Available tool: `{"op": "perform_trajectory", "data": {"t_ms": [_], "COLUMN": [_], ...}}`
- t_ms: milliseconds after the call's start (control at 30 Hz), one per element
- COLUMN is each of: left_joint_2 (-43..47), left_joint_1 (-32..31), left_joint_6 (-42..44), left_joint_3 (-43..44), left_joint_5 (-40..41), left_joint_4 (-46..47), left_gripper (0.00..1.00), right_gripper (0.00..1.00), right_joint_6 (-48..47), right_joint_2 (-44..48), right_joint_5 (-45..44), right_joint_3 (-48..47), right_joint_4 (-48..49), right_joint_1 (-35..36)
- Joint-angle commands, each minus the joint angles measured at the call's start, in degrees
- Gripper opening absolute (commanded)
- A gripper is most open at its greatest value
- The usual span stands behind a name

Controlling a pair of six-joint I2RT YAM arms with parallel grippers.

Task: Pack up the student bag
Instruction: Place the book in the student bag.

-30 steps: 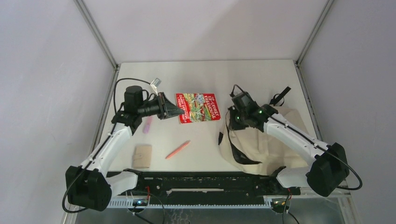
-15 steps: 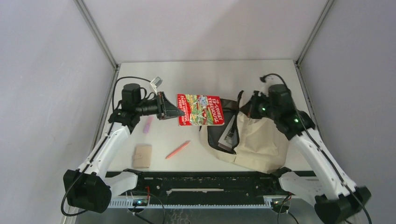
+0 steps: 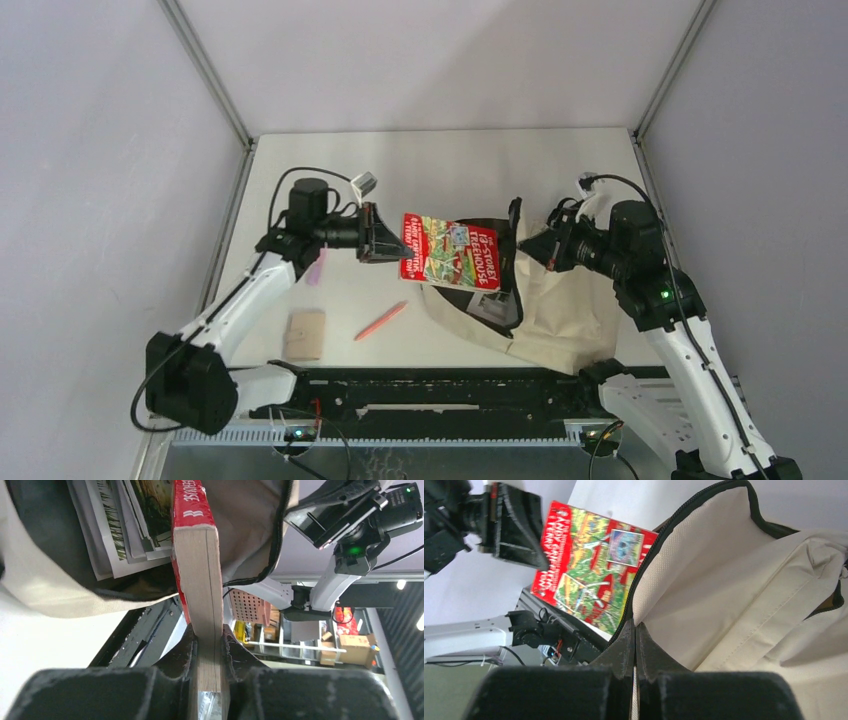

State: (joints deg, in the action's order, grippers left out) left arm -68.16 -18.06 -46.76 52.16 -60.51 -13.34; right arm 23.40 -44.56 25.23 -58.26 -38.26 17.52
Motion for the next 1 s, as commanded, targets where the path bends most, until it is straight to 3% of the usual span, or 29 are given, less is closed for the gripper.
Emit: {"op": "perform_trajectory", "data": {"t_ms": [0,200,433,867,900,967], "left_joint_2": [-5.0,-15.2,-23.4,-41.9,-43.3,-45.3], "left_joint_1": [-2.3,-7.1,-12.3,-23.2,-23.7,-24.0], "left_joint_6": [-5.2,-6.3,-18.5,-24.8,-25.1,-25.0], "left_joint_3": [2.6,7.4,11.1,21.9,22.9,24.6], "left_joint_5": [-3.8,-4.9,-3.4,3.0,3.3,2.9], "left_joint_4": [9.7,11.0,27.6,34.1,34.1,32.8], "left_gripper": [0.00,0.00,0.00,0.01,0.10,0.45], "right_gripper": [0.00,0.00,0.00,0.00,0.00,0.00], "right_joint_6": [-0.9,-1.1,-1.1,-1.3,-1.4,-1.9], "right_joint_2": [1.8,1.8,0.9,0.0,-0.1,-0.5], "right_joint_5": [6.1,7.2,8.4,8.6,8.3,7.9], "right_joint_3": [-0.6,-0.7,-0.6,-0.6,-0.6,-0.6], "right_joint_4": [4.7,4.6,5.0,6.3,6.1,5.6], "right_joint_1": [-0.5,-0.7,-0.8,-0.8,-0.8,-0.8]}}
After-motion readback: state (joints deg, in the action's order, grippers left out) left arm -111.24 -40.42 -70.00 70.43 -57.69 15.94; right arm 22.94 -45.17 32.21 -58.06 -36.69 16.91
